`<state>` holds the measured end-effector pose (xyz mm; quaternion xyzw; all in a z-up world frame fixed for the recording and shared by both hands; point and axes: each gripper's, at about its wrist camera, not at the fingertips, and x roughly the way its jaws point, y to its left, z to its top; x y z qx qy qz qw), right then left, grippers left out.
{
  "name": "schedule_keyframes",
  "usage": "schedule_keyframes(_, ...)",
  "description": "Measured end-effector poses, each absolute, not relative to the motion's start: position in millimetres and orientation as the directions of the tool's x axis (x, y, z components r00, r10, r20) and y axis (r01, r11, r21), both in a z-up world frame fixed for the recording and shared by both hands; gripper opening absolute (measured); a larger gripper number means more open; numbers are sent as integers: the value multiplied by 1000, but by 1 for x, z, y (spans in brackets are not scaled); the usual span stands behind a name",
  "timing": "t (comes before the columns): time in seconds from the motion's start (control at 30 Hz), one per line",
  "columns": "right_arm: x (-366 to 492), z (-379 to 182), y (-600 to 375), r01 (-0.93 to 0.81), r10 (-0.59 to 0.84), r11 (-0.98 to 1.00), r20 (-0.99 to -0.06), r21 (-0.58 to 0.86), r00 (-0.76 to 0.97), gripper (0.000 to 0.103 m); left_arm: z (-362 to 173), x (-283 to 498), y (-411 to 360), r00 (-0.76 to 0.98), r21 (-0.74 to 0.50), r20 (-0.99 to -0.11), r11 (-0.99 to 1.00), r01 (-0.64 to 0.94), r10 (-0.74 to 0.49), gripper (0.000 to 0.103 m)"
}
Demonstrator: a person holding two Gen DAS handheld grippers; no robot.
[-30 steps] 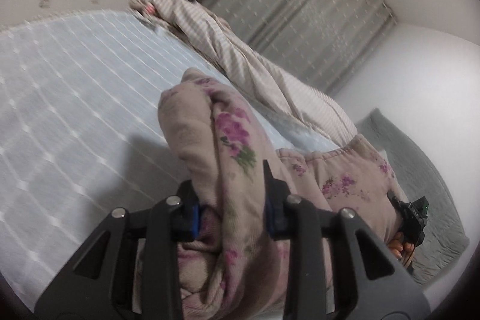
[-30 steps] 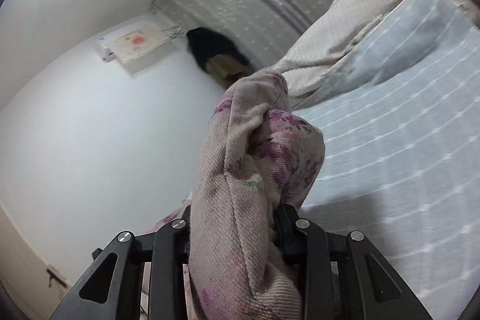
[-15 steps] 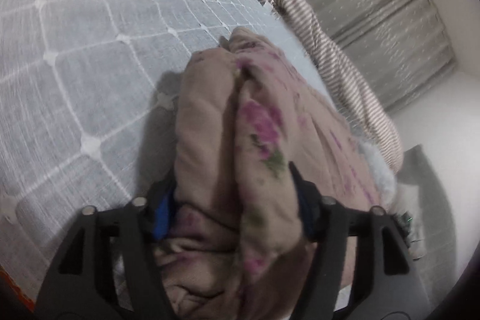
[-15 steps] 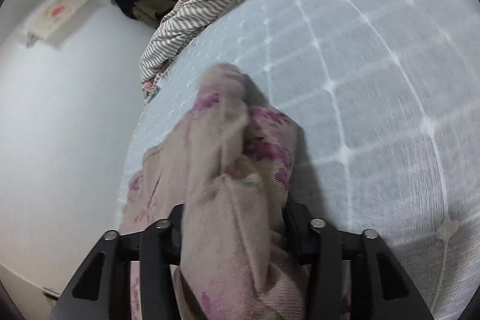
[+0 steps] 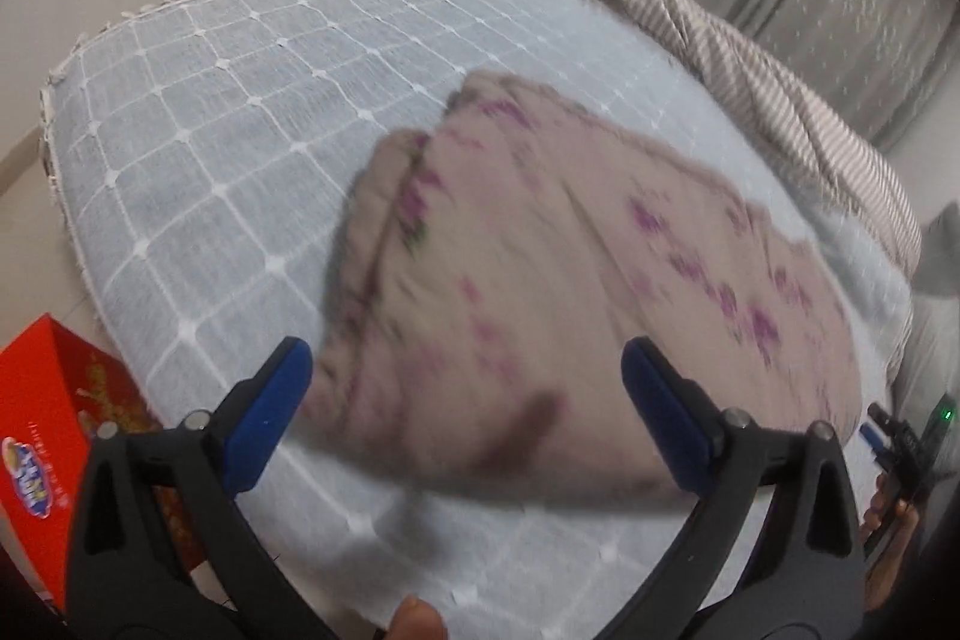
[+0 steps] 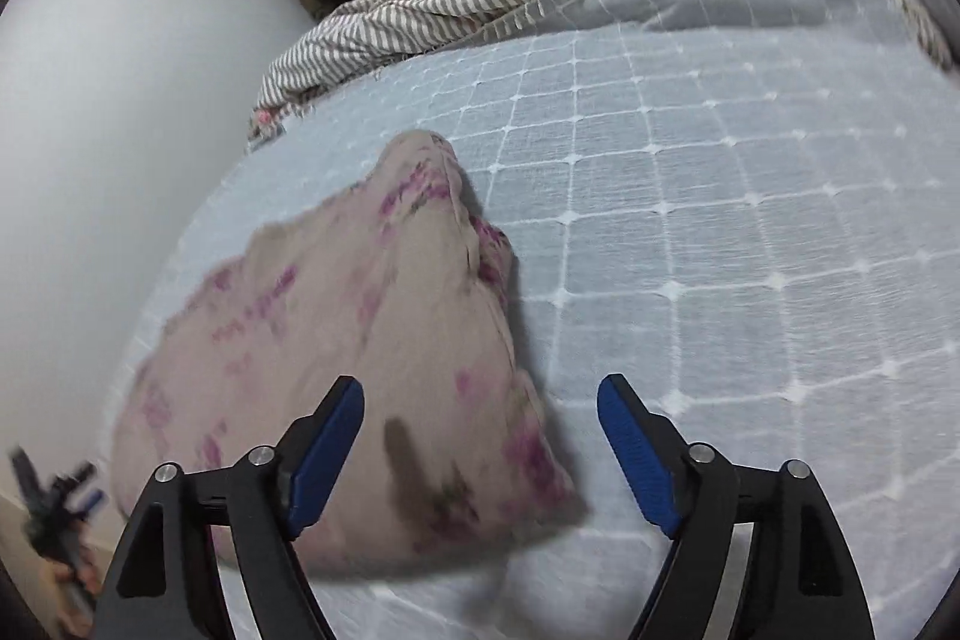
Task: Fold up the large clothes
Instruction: 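Open both tools and pull them back from the folded jacket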
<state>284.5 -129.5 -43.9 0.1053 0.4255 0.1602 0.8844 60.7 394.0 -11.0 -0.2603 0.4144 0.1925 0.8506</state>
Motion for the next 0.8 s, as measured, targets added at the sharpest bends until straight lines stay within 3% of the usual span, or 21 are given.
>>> schedule_keyframes(0.13,245,-42,-118,-226,314,949,-741,220,594,84,-1,43,342,545,-174,-813,809,-562,203,102)
schedule_keyframes(0.27,213,-51,-95,-209,196,974,-802,91,564,84,-2,37,295,529,-153,-822,813,-562,211,102)
schedule_keyframes(0.5,166,-49,-55,-329,216,944,-804,27,554,85,-13,41,216,500,-97,-844,860,-501,196,102)
schedule_keyframes(0.8,126,-63,-23,-424,211,904,-802,-58,558,85,-18,47,169,501,-52,-835,872,-487,230,102)
